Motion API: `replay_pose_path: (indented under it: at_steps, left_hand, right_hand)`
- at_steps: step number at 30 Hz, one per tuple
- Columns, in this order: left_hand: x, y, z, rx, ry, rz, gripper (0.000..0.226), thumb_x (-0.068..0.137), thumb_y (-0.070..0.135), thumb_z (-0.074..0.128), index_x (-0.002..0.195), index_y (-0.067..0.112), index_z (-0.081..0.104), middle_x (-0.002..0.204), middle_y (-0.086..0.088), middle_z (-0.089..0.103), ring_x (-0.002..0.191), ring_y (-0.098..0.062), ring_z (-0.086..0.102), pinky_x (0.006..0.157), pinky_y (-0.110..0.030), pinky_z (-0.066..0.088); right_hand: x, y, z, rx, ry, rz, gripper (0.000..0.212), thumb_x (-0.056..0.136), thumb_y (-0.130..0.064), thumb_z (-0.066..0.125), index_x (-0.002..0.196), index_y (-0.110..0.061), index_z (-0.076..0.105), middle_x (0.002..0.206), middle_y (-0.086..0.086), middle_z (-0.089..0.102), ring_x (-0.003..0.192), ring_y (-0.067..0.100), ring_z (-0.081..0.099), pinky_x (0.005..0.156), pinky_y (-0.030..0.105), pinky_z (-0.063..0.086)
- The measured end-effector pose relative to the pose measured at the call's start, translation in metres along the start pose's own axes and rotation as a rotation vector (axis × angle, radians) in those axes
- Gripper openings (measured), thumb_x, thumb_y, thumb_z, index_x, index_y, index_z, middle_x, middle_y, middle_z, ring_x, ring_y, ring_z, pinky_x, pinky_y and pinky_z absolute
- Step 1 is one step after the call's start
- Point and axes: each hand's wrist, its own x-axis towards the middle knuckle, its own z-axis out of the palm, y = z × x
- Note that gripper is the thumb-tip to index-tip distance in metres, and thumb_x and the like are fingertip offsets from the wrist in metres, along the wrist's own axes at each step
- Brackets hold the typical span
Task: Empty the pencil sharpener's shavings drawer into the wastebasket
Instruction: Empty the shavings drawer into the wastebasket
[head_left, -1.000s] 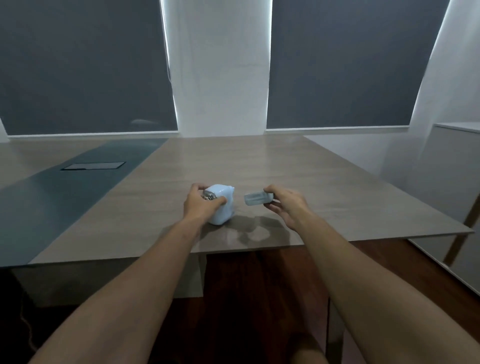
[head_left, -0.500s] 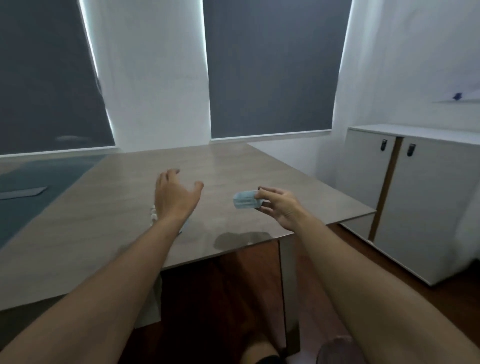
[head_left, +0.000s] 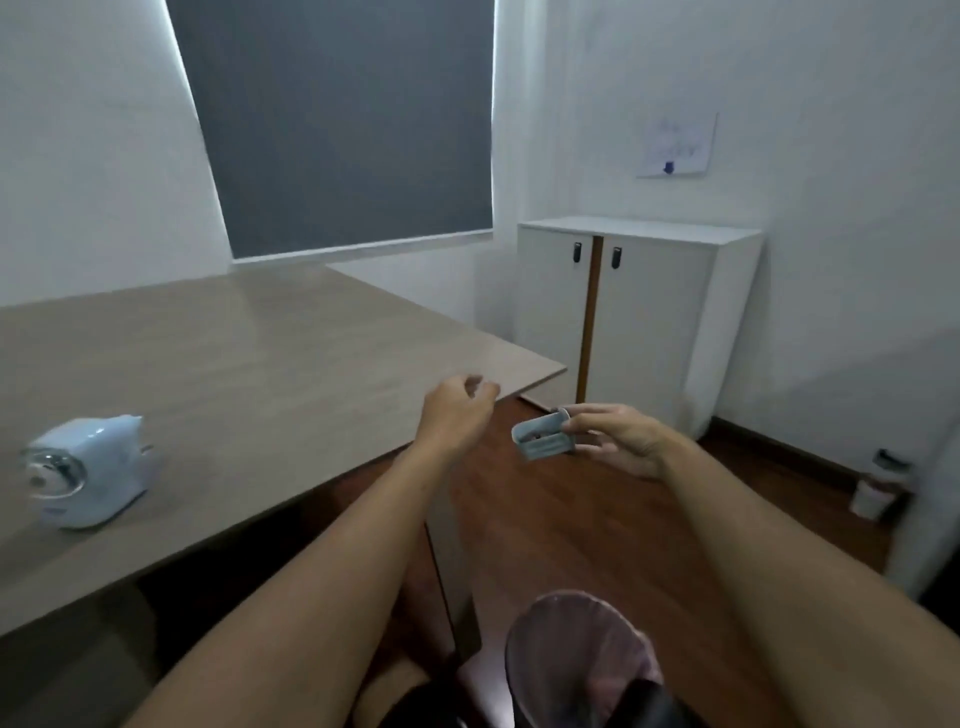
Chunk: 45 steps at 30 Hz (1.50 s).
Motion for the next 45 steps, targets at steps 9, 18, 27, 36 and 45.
replay_pose_path:
  at_steps: [9, 18, 27, 36, 45]
  left_hand:
    - [-0.022, -0.102, 0.137, 0.034, -0.278, -0.197, 0.047, 0.092, 0.041, 0.052, 0.128, 0.013, 0.062, 0.126, -0.009, 0.065, 0.128, -0.027, 0.049, 0.104, -0.036, 0.041]
    - [-0.061, -0.241, 0.242, 0.128, -0.357, -0.455, 0.054, 0.091, 0.030, 0.058, 0.141, 0.011, 0.048, 0.145, -0.013, 0.052, 0.132, -0.031, 0.050, 0.104, -0.029, 0.038]
    - [-0.094, -0.327, 0.289, 0.118, -0.251, -0.704, 0.064, 0.095, 0.021, 0.053, 0.153, 0.025, 0.026, 0.161, -0.011, 0.021, 0.148, -0.030, 0.023, 0.112, -0.043, 0.032]
    - [-0.103, -0.358, 0.299, 0.077, -0.195, -0.789, 0.049, 0.095, 0.008, 0.045, 0.141, 0.023, 0.048, 0.140, -0.011, 0.056, 0.125, -0.029, 0.056, 0.087, -0.026, 0.039]
    - [-0.109, -0.357, 0.299, 0.126, -0.208, -0.762, 0.051, 0.094, 0.006, 0.044, 0.144, 0.020, 0.047, 0.136, -0.014, 0.059, 0.125, -0.032, 0.056, 0.098, -0.035, 0.044]
  right_hand:
    - [-0.001, 0.111, -0.088, -0.039, 0.094, 0.263, 0.039, 0.082, 0.011, 0.064, 0.120, 0.002, 0.063, 0.106, 0.015, 0.068, 0.097, 0.022, 0.067, 0.077, 0.029, 0.058]
    - [0.031, 0.263, -0.147, -0.069, 0.136, 0.467, 0.033, 0.078, 0.015, 0.068, 0.107, 0.000, 0.067, 0.101, 0.013, 0.069, 0.095, 0.022, 0.069, 0.077, 0.029, 0.061]
    - [0.054, 0.370, -0.163, -0.218, 0.214, 0.641, 0.035, 0.069, 0.005, 0.081, 0.098, -0.012, 0.070, 0.100, 0.008, 0.067, 0.095, 0.021, 0.066, 0.075, 0.031, 0.055]
    - [0.070, 0.416, -0.160, -0.498, 0.189, 0.676, 0.058, 0.068, -0.005, 0.086, 0.122, 0.000, 0.064, 0.088, 0.004, 0.070, 0.073, 0.011, 0.066, 0.062, 0.016, 0.055]
    - [0.076, 0.439, -0.149, -0.959, 0.087, 0.649, 0.037, 0.068, -0.036, 0.080, 0.094, -0.011, 0.073, 0.092, 0.007, 0.074, 0.088, 0.024, 0.068, 0.077, 0.036, 0.057]
